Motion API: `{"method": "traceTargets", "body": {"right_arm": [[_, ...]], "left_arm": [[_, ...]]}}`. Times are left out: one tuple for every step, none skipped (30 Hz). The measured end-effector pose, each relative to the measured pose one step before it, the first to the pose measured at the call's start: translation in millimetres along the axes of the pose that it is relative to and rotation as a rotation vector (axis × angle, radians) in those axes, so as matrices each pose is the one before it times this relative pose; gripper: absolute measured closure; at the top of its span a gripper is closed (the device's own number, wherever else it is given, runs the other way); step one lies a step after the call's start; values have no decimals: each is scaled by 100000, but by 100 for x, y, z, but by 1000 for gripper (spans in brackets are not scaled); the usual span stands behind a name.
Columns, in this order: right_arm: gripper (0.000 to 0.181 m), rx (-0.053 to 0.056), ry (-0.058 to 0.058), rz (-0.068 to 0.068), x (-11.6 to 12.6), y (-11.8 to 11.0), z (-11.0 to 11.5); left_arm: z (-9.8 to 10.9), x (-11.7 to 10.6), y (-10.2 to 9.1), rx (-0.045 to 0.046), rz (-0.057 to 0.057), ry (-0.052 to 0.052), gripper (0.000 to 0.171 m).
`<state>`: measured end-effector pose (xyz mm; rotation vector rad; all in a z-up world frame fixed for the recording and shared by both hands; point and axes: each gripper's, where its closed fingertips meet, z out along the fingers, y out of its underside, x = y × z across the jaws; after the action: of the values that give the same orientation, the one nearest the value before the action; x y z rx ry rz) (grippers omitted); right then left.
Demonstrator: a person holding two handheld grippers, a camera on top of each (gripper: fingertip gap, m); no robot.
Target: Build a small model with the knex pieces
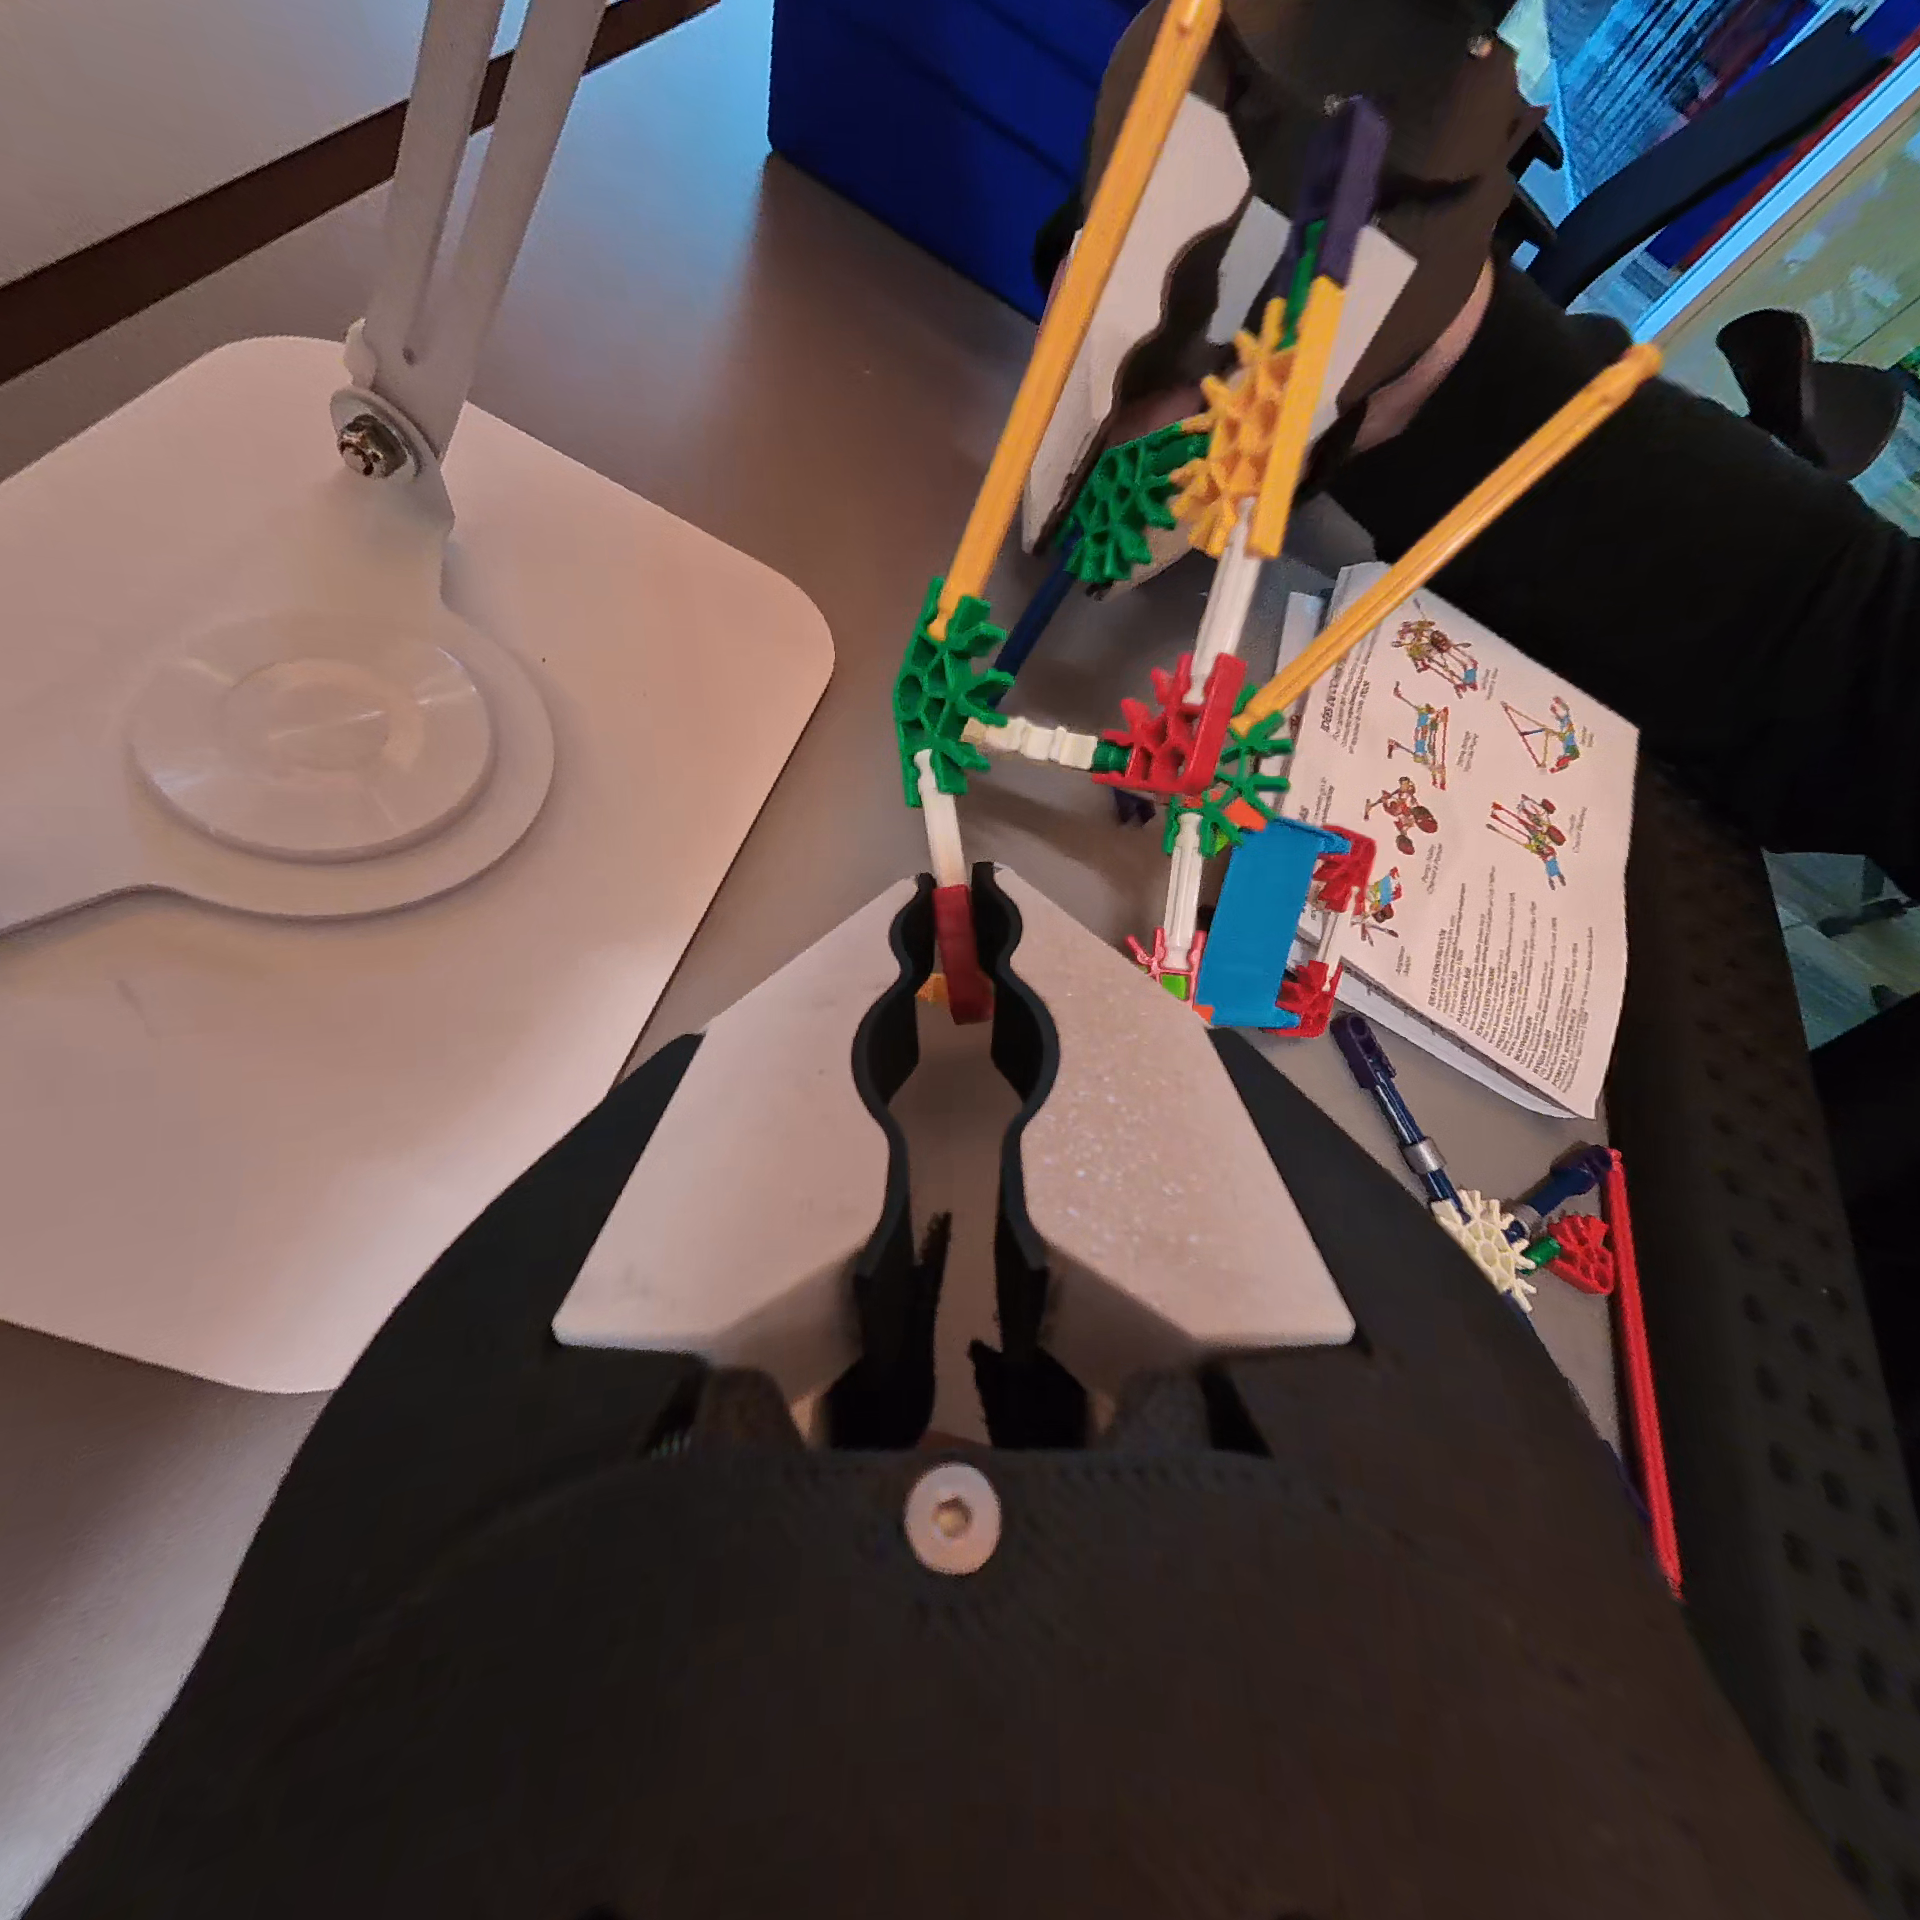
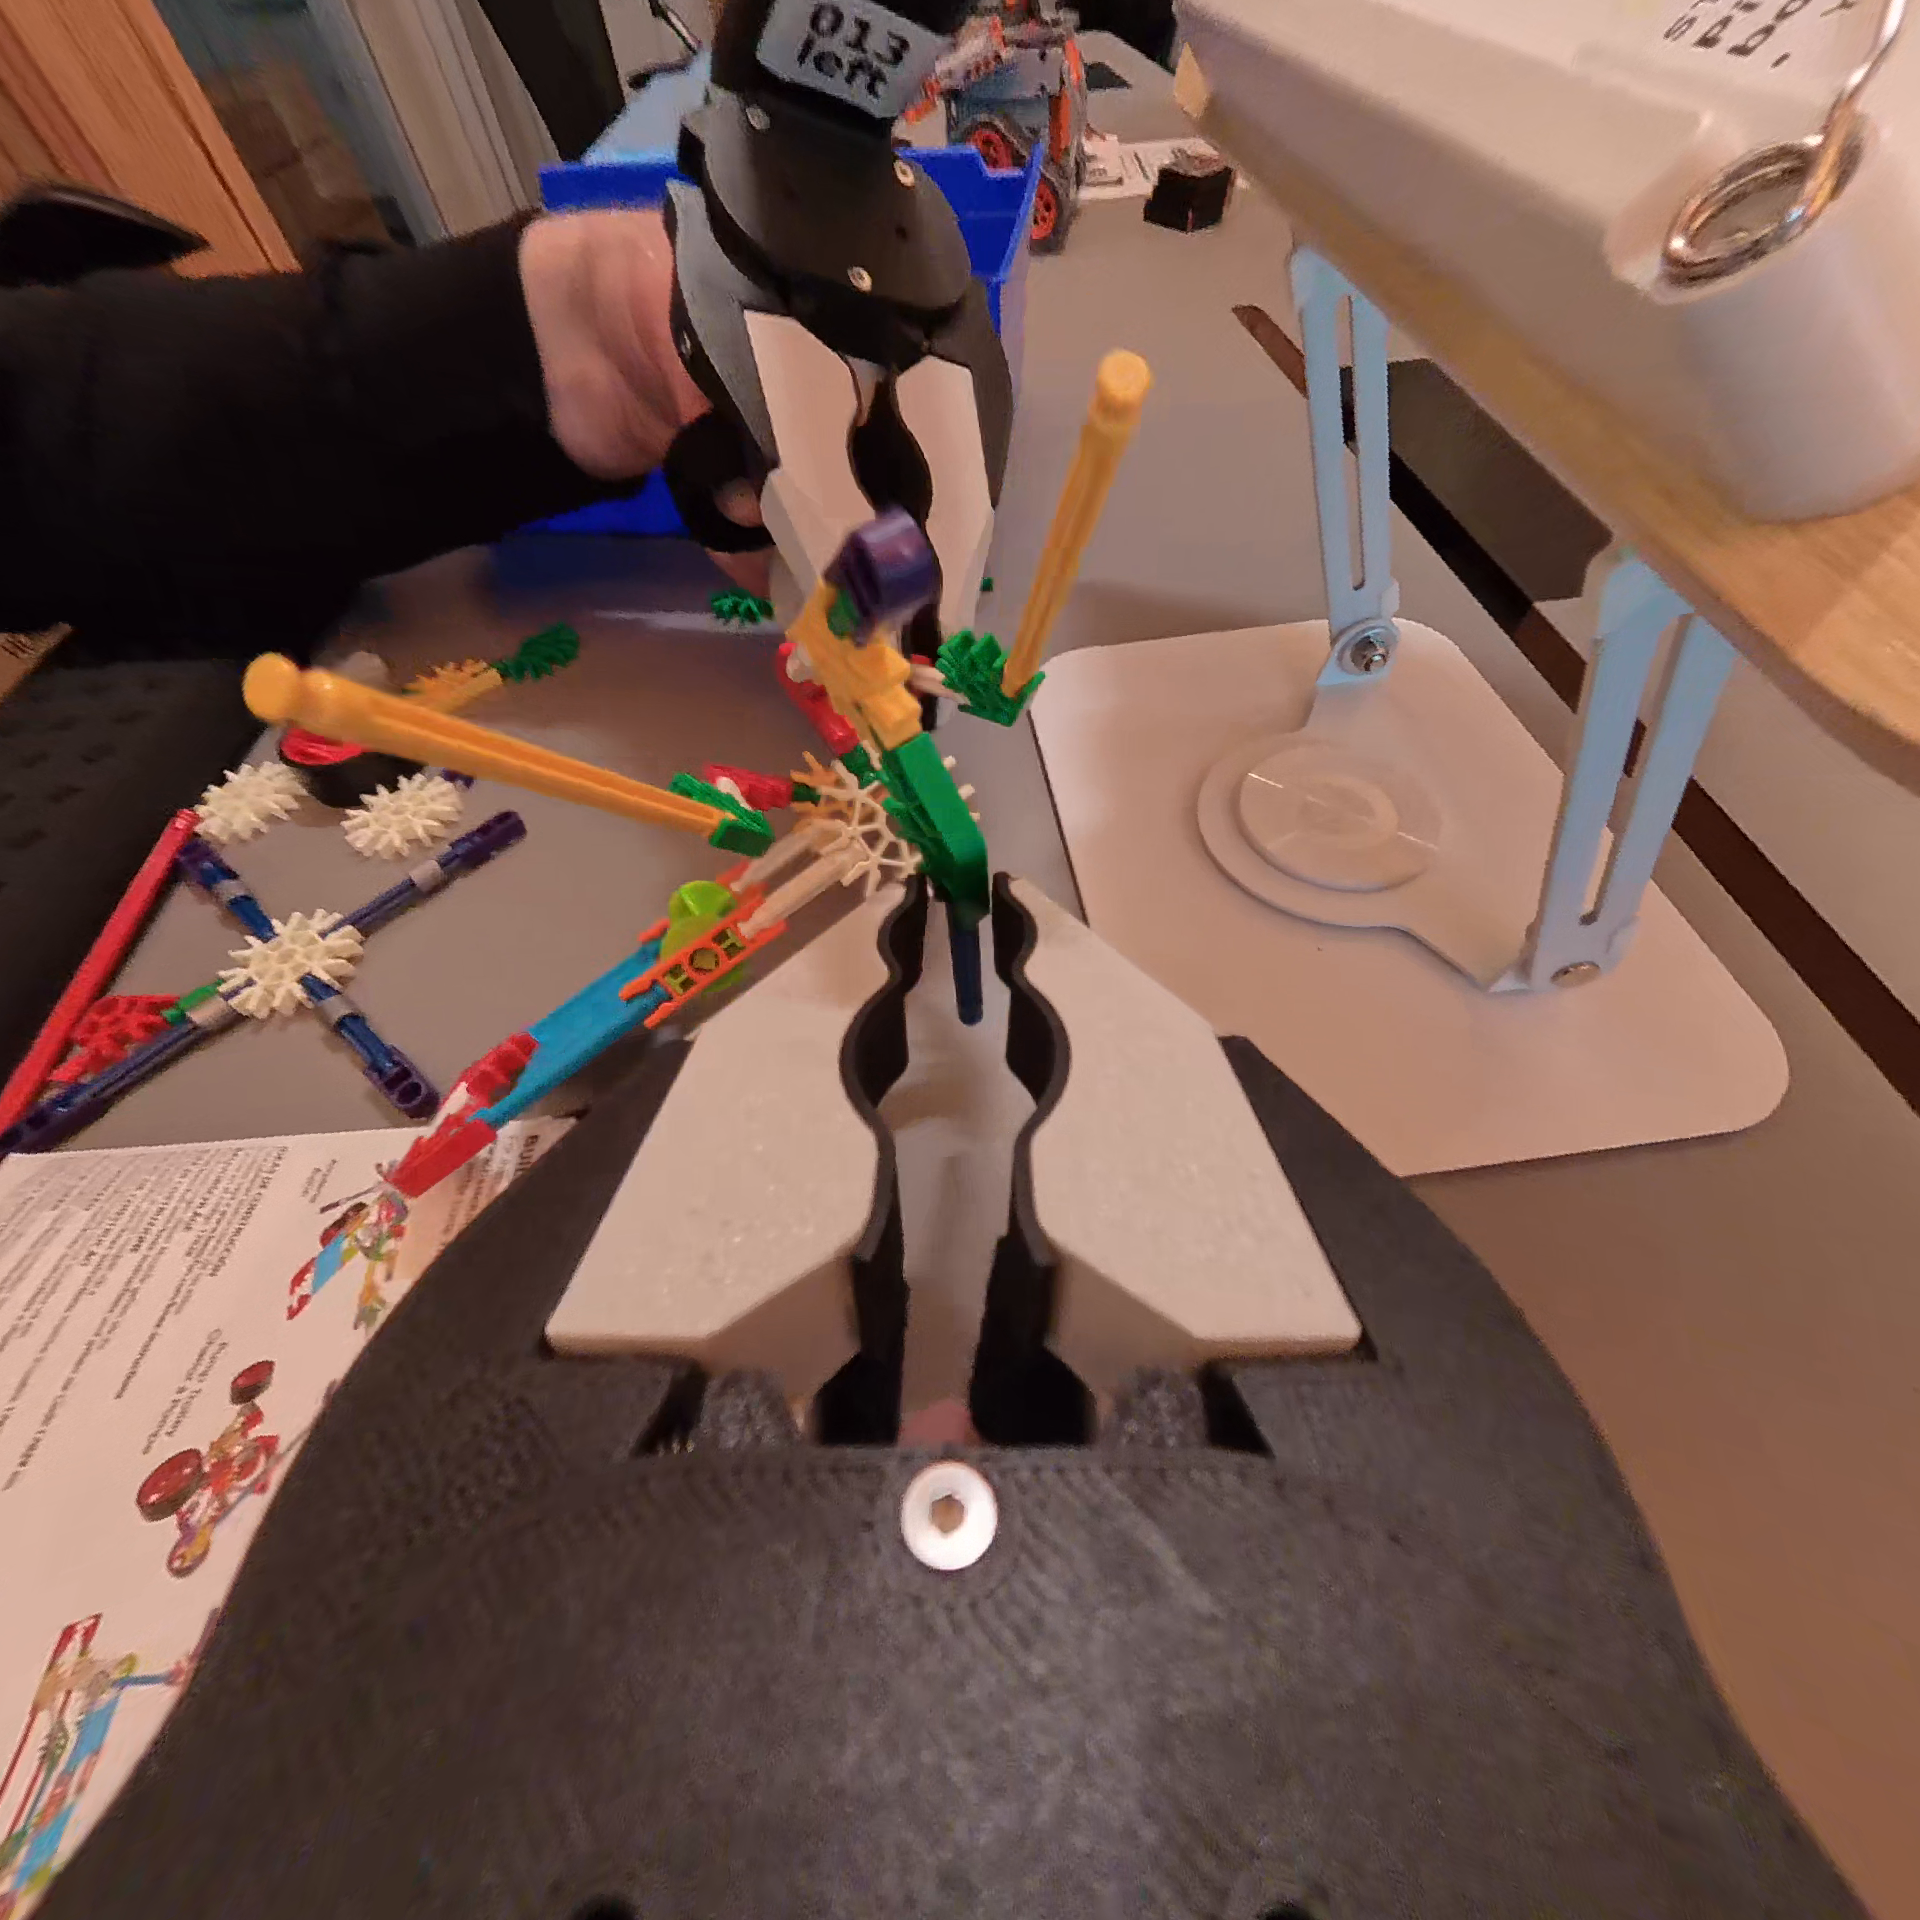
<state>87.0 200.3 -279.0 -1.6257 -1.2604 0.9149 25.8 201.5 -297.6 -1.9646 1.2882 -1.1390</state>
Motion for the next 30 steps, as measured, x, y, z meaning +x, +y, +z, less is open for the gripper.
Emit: {"method": "traceTargets", "body": {"right_arm": [[170, -1346, 694, -930, 43, 155, 27], [170, -908, 428, -693, -1, 67, 39], [170, -844, 372, -487, 10, 70, 35], [169, -810, 722, -513, 87, 82, 17], [169, -774, 1207, -488, 170, 96, -3], [168, -848, 1008, -315, 153, 112, -21], [168, -1089, 597, -375, 76, 111, -37], [168, -1790, 1059, -442, 128, 143, -45], [168, -3073, 2261, -297, 320, 251, -28], [167, -4250, 2985, -422, 411, 358, -14], [165, -4311, 2225, -724, 261, 370, -2], [161, -3156, 994, -858, 41, 222, -43], [156, -1775, 1022, -852, 57, 70, -68], [155, -1409, 1336, -612, 121, 27, -90], [153, -2502, 1127, -75, 109, 172, -86], [150, -3085, 1372, 4, 142, 186, -116], [148, -2173, 1940, -304, 210, 26, -187], [148, -1377, 1914, -101, 213, -82, -243], [149, -1931, 1751, 490, 228, 0, -288], [150, -2526, 1748, -121, 243, 88, -318], [150, -1155, 1848, -1788, 179, -83, -445], [151, 182, 1504, -2445, 42, -289, -554], [152, -534, 940, -2655, -72, -297, -616], [151, -576, 1773, -3656, -40, -392, -688], [151, 960, 1848, -4056, -75, -648, -803], [151, 2048, -219, -3368, -363, -799, -841], [152, 2119, -1065, -3018, -499, -803, -810], [152, 1322, 845, -3060, -207, -712, -722], [152, 370, 1400, -3283, -140, -576, -628], [152, 215, -677, -3603, -513, -515, -516]], "left_arm": [[-1, 12, -17, -54, -332, 72, 167], [9, 10, 36, -421, -21, -164, 167], [8, 50, -8, -216, 108, -23, 167], [2, 44, 14, -319, -242, 19, 167], [12, 10, 53, -556, -254, -207, 167], [22, -8, 52, -496, -85, -224, 167], [26, -25, 72, -529, -362, -200, 167], [22, -74, 130, -908, -593, -407, 167], [20, -103, 154, -905, -186, -566, 167], [37, -96, 193, -1036, -215, -537, 167], [49, -120, 223, -1257, -286, -663, 166], [51, -70, 210, -1173, -302, -475, 166], [60, -59, 154, -856, -360, -307, 166], [60, -76, 91, -571, -457, -321, 166], [71, -103, 94, -617, -611, -523, 166], [64, -129, 130, -800, -440, -665, 166], [46, -118, 145, -735, -270, -576, 166], [41, -106, 120, -581, -467, -359, 166], [40, -107, 78, -292, -536, -329, 166], [29, -104, 42, -161, -630, -260, 166], [40, -76, 21, -39, -387, -110, 166], [52, -46, -12, 87, -334, -85, 166], [55, -29, 12, -101, -277, -108, 166], [35, -35, 13, -102, -21, -179, 166], [18, -11, -20, 30, -84, -103, 166], [-20, 0, -47, 201, -94, 43, 166], [-28, 11, -43, 209, -106, 135, 166], [-32, -9, -34, 146, -134, -24, 166], [-21, -41, -22, 102, -78, -282, 166], [-37, -6, -15, 78, -37, -76, 166]]}}
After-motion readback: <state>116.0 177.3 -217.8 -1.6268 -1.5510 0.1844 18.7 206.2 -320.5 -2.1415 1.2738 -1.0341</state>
